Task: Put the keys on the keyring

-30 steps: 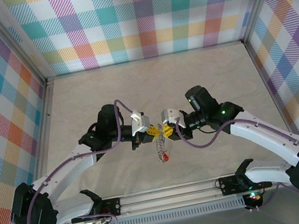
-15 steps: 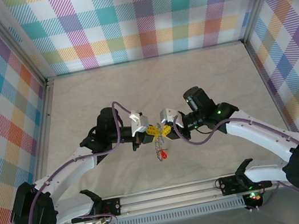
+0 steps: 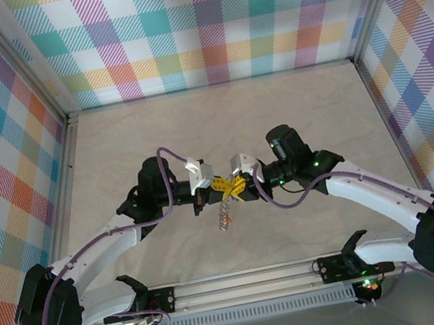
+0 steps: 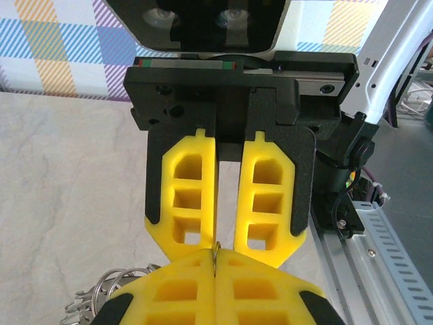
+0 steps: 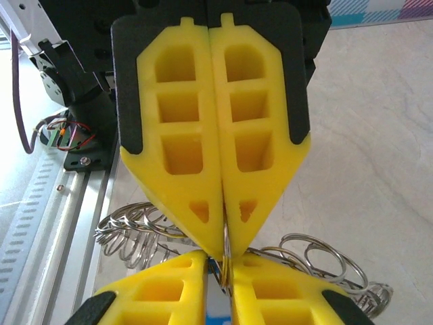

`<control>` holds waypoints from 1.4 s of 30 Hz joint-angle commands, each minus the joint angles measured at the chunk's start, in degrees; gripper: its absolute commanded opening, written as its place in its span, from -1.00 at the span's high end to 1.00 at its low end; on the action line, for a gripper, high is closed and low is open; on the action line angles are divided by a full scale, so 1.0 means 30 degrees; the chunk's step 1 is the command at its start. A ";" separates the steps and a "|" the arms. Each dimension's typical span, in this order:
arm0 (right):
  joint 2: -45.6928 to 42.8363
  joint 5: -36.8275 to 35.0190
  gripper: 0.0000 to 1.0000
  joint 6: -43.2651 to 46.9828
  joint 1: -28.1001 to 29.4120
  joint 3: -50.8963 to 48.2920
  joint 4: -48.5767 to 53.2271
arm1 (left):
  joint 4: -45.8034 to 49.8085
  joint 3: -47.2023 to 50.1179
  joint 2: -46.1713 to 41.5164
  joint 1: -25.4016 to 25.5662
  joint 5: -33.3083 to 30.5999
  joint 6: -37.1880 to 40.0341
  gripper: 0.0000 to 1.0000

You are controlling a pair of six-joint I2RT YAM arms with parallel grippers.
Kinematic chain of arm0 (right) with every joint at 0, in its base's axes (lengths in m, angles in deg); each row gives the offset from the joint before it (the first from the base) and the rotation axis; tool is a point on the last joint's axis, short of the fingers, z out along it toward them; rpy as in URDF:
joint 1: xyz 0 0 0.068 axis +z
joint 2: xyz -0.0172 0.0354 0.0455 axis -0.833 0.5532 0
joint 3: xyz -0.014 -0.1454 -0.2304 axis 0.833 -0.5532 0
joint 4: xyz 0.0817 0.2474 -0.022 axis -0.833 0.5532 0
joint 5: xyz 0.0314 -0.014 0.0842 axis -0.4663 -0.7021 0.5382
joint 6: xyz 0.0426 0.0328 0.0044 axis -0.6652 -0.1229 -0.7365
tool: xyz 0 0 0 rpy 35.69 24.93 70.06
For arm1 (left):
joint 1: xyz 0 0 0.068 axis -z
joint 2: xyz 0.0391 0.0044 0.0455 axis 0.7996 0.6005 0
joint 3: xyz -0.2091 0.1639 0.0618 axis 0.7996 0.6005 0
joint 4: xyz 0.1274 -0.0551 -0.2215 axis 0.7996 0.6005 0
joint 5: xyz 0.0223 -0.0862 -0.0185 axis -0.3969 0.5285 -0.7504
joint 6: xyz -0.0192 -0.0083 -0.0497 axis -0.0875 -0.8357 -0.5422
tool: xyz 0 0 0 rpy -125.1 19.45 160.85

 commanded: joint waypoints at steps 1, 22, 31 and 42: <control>-0.0499 0.1660 0.67 -0.0131 0.0177 -0.0278 -0.1011 | -0.1586 0.0188 -0.0481 -0.0102 -0.0406 -0.0264 1.00; 0.0160 -0.1104 1.00 0.3066 0.0517 0.2247 0.5455 | 0.5561 -0.1624 -0.0352 0.0113 -0.0660 0.3521 0.62; 0.0715 -0.1954 1.00 0.3117 0.0743 0.2691 0.5480 | 0.5588 -0.1703 -0.0178 0.0397 -0.0625 0.3678 0.42; 0.0951 -0.2083 1.00 0.3099 0.0841 0.2907 0.5112 | 0.7188 -0.2552 0.0827 0.0659 0.0141 0.4393 0.36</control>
